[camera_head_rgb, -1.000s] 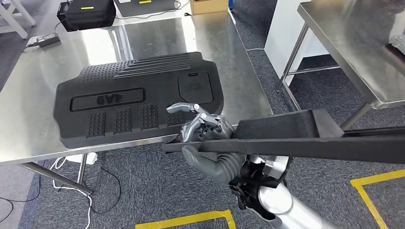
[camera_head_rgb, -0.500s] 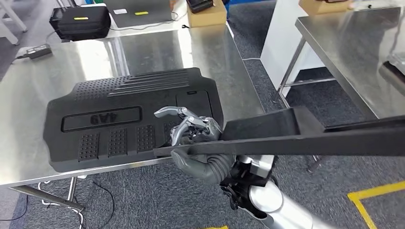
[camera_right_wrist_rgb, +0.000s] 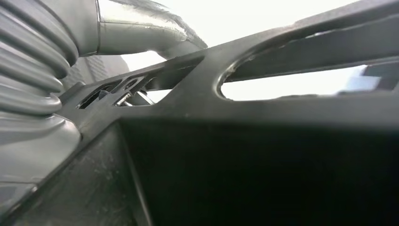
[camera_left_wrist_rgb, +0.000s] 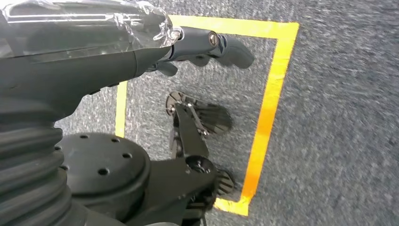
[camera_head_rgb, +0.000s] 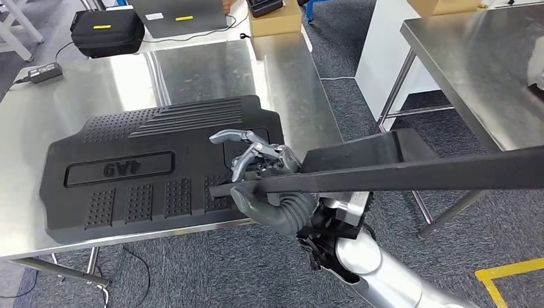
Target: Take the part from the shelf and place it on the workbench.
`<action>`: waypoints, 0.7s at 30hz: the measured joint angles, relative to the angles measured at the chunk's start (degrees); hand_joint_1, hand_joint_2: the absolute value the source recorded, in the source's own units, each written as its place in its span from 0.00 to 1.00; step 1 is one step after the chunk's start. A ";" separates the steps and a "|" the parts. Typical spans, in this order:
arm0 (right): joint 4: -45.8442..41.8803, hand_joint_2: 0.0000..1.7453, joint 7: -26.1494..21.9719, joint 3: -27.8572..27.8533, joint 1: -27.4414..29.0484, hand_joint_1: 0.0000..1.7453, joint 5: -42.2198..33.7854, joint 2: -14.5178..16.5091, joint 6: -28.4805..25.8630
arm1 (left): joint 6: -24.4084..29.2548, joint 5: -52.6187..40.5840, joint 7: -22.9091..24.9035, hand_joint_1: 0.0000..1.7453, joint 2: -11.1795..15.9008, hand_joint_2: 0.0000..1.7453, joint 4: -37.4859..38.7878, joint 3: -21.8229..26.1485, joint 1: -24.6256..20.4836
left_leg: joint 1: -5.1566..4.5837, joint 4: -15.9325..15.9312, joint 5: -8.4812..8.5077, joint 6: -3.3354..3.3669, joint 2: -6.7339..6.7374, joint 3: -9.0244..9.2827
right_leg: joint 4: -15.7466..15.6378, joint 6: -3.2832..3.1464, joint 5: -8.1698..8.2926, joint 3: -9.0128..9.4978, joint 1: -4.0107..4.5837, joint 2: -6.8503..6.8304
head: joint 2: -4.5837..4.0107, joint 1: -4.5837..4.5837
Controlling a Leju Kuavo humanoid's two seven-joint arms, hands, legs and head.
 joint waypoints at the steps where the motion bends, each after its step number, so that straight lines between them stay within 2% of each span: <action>1: 0.90 1.00 0.29 0.22 -1.18 1.00 0.58 0.63 -0.14 | -0.16 -0.13 -0.05 0.00 0.00 1.00 0.00 -0.03 -0.06 | -0.02 2.86 -1.24 -0.14 0.03 -1.43 | -0.12 -0.14 -0.06 0.21 0.02 -0.02 | 0.00 -0.44; 3: 3.04 1.00 1.06 0.80 -3.28 1.00 2.36 1.87 -0.68 | -0.35 -0.31 -0.10 0.00 0.01 1.00 0.01 -0.10 -0.09 | -0.14 9.92 -3.90 -0.28 0.05 -5.61 | -0.16 -0.46 -0.28 0.43 0.29 -0.05 | -0.01 -1.29; 4: 4.22 1.00 1.43 1.15 -4.16 1.00 3.29 2.50 -1.00 | -0.39 -0.35 -0.10 0.00 0.01 1.00 0.01 -0.20 -0.02 | -0.24 12.47 -4.51 -0.23 0.05 -7.50 | -0.16 -0.62 -0.41 0.56 0.51 -0.04 | -0.01 -1.70; 5: 5.29 1.00 1.69 1.43 -4.87 1.00 4.01 3.08 -1.24 | -0.39 -0.37 -0.10 0.00 0.01 1.00 0.02 -0.30 0.06 | -0.36 13.29 -4.16 -0.03 0.05 -8.60 | -0.16 -0.78 -0.57 0.75 0.74 -0.03 | -0.01 -2.01; 6: 6.21 1.00 1.89 1.66 -5.54 1.00 4.58 3.64 -1.43 | -0.39 -0.38 -0.10 0.00 0.01 1.00 0.02 -0.40 0.13 | -0.54 12.13 -2.71 0.32 0.05 -8.79 | -0.16 -0.92 -0.74 1.00 0.97 -0.02 | 0.00 -2.25; 8: 8.00 1.00 2.36 2.11 -7.10 1.00 5.83 4.77 -1.85 | -0.38 -0.41 -0.10 0.00 0.01 1.00 0.04 -0.55 0.19 | -1.14 5.45 2.10 1.41 0.07 -6.97 | -0.23 -1.09 -1.07 1.60 1.26 -0.02 | 0.00 -2.49; 9: 9.03 1.00 2.68 2.34 -8.02 1.00 6.62 5.33 -2.10 | -0.37 -0.43 -0.09 0.00 0.02 1.00 0.09 -0.61 0.18 | -1.44 2.39 3.50 1.92 0.11 -6.08 | -0.28 -1.08 -1.15 1.82 1.34 -0.02 | 0.00 -2.45; 11: 11.32 1.00 3.54 2.90 -9.74 1.00 8.39 6.39 -2.61 | -0.34 -0.55 -0.07 0.00 0.04 1.00 0.19 -0.77 0.13 | -1.92 -0.55 4.19 2.60 0.14 -5.41 | -0.39 -0.71 -1.22 1.89 1.33 -0.05 | 0.00 -2.35; 12: 12.38 1.00 3.93 3.17 -10.45 1.00 9.20 6.87 -2.80 | -0.31 -0.66 -0.04 0.00 0.04 1.00 0.22 -0.85 0.16 | -1.91 -0.89 4.26 2.43 0.15 -5.42 | -0.29 -0.63 -1.51 1.90 1.47 -0.07 | 0.00 -2.30; 14: 14.19 1.00 4.44 3.63 -11.76 1.00 10.20 7.75 -3.00 | -0.28 -0.87 0.00 0.00 0.03 1.00 0.23 -0.94 0.26 | -1.72 -1.43 5.46 1.48 0.13 -5.23 | -0.23 -1.70 -1.85 2.06 1.67 -0.11 | 0.00 -2.09; 15: 15.02 1.00 4.49 3.80 -12.41 1.00 10.45 8.16 -3.01 | -0.26 -0.93 0.02 0.00 0.03 1.00 0.24 -0.96 0.30 | -1.61 -1.57 5.56 1.06 0.10 -5.14 | -0.31 -2.08 -1.93 2.20 1.80 -0.12 | -0.01 -1.91; 16: 15.77 1.00 4.53 3.95 -12.95 1.00 10.59 8.55 -3.02 | -0.26 -0.96 0.03 0.00 0.03 1.00 0.25 -0.97 0.28 | -1.59 -1.55 5.53 0.95 0.05 -5.10 | -0.59 -2.19 -1.74 2.37 1.77 -0.13 | -0.01 -1.70; 18: 17.19 1.00 4.59 4.25 -13.66 1.00 11.03 9.28 -3.09 | -0.26 -0.99 0.03 0.00 0.03 1.00 0.26 -0.98 0.25 | -1.56 -1.56 5.50 1.23 -0.04 -5.03 | -1.12 -1.34 -1.62 2.75 1.79 -0.15 | -0.01 -1.36; 21: 19.19 1.00 5.05 4.77 -14.70 1.00 12.27 10.11 -3.42 | -0.26 -1.04 0.03 0.00 0.01 1.00 0.26 -1.02 0.25 | -1.52 -1.56 5.40 1.43 -0.05 -4.98 | -1.53 -1.08 -1.53 3.01 1.82 -0.13 | 0.00 -0.91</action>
